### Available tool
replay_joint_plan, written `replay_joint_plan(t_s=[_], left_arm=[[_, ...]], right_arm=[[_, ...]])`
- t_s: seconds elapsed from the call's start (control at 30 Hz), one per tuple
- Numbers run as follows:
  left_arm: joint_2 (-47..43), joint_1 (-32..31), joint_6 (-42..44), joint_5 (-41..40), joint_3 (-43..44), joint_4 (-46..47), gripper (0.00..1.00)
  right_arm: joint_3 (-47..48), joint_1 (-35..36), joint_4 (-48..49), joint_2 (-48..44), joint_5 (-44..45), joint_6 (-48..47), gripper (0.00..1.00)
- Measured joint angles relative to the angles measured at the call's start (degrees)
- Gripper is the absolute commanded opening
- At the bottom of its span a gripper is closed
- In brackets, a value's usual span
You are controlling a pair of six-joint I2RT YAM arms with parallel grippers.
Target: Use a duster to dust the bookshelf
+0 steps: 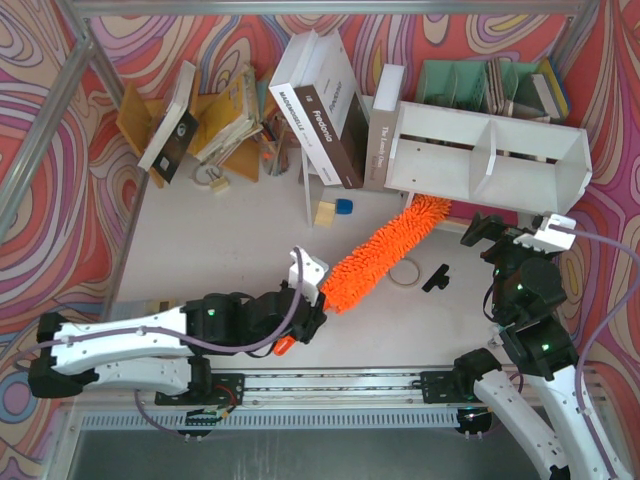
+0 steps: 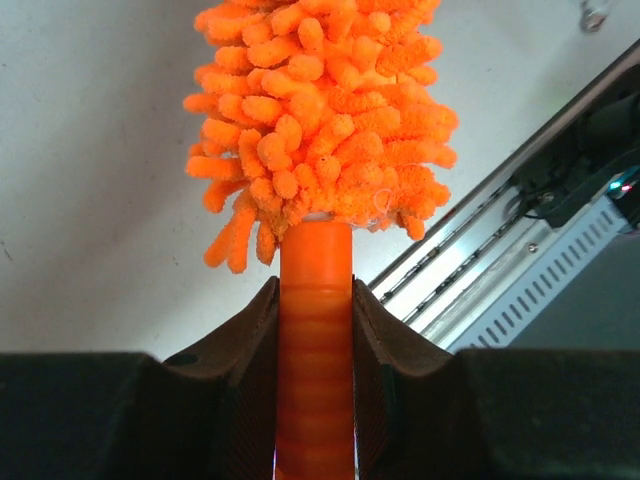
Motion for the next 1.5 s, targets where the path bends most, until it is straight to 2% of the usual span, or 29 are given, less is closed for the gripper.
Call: replay_joint_plan(t_s=[0.2,0.4,0.67,0.87,1.13,1.37,1.5], left_arm=[[-6.8,0.0,1.07,1.07,-1.31,-0.13,0.0],[-9.05,-0.02,2.71,1.62,-2.01,-0.24,0.0],[-6.4,-2.16,5.77,3.21,-1.25,1.29,0.0],[-3.82,-4.17,7.98,2.71,-0.28,3.65,0.0],[-0.15,-4.31,11.15,1.55,2.4,6.82,0.0],[3.67,-5.31,13.09,2.56,4.52,9.16,0.0],[4.02,-5.53,13.33,2.49,4.52,9.51,0.0]], right_arm=[[0.55,0.0,-1.22,1.11,-1.75,2.27,0.98],[6.58,-0.02,-8.09,5.95,-5.18,12.33,0.97],[5.81,0.0,-11.76,9.42,-15.06,31.98,0.99],[5.42,0.0,-18.03,10.84,-16.5,46.23,0.99],[5.33,0.0,-24.11,14.8,-19.54,56.59,0.97],[3.78,0.0,-22.88,16.46,-22.36,59.21,0.81],[2.78,0.0,-21.94,16.41,-22.73,60.7,0.6]])
